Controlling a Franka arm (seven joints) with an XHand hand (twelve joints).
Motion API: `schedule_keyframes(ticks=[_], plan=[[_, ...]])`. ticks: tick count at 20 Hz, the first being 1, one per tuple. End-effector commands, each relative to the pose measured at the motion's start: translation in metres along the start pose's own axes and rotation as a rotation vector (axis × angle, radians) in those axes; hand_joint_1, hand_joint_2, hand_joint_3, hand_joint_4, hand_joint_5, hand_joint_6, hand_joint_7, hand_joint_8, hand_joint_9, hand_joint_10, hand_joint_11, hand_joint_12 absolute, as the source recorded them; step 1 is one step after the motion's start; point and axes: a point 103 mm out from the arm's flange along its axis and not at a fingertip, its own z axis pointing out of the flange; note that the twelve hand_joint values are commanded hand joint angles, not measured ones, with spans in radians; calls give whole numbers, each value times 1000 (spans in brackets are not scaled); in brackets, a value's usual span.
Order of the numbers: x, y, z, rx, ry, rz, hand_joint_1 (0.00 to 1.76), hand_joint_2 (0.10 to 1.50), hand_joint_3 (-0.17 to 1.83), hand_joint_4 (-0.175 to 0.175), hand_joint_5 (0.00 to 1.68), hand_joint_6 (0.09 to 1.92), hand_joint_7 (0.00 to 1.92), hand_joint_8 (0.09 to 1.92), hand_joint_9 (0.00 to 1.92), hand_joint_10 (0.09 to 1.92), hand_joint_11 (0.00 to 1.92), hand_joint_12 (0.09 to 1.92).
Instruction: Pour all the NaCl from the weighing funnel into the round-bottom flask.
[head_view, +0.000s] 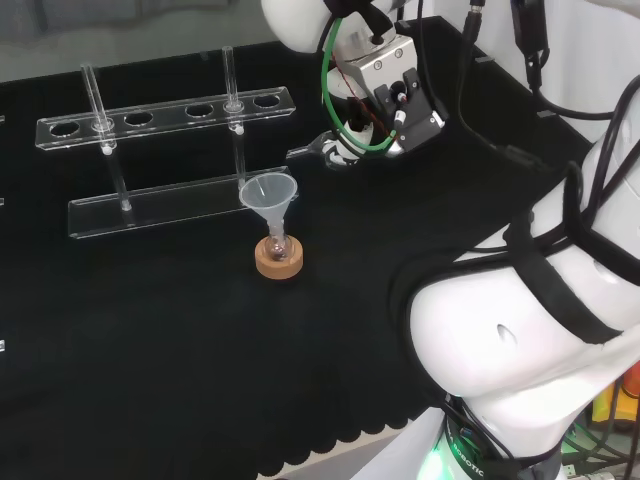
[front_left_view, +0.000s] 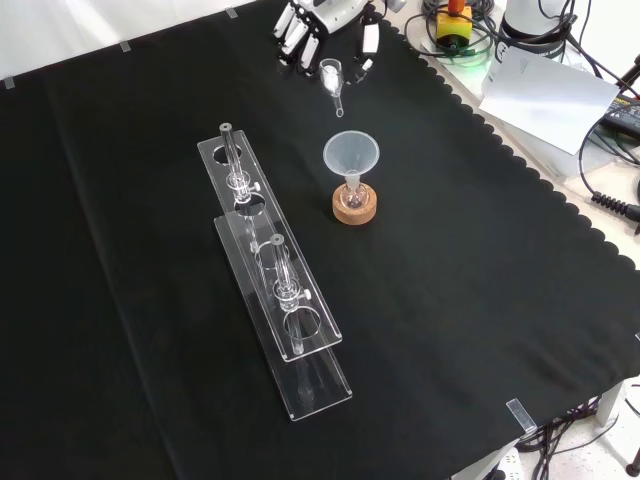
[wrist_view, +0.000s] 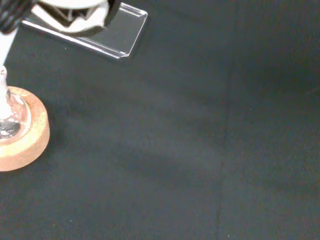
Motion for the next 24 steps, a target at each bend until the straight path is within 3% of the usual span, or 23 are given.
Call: schedule_keyframes(ticks=[1,12,24], plan=[[9,-2,-2,14,-37,-21,1109,613,797,175,1201,868,440,675,834,499,605,1206],[18,2,-3,77,-119,-31,1109,611,800,175,1202,868,441,674,835,497,599,1207],[22,10,-9,99,-184,-35,1110,608,802,175,1204,866,443,673,838,495,596,1210]])
